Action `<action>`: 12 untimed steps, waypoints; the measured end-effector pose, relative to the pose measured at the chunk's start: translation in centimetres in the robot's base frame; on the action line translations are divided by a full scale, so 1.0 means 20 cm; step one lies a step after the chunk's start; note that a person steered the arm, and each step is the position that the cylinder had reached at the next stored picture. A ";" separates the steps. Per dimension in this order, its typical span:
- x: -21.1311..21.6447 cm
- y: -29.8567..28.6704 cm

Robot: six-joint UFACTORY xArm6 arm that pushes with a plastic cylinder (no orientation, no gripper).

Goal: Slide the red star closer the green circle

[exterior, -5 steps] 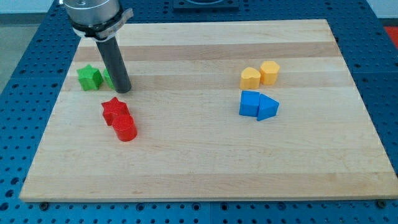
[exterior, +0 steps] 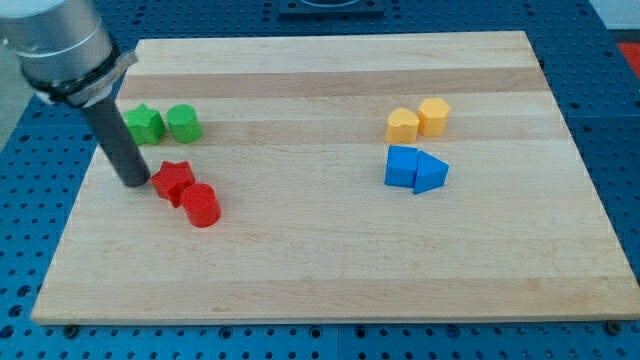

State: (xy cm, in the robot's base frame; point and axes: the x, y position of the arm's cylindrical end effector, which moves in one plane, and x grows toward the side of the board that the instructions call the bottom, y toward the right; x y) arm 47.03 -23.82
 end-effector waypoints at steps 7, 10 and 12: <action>-0.08 0.43; -0.24 0.44; -0.28 0.46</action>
State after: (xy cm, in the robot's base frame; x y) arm 41.36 -14.67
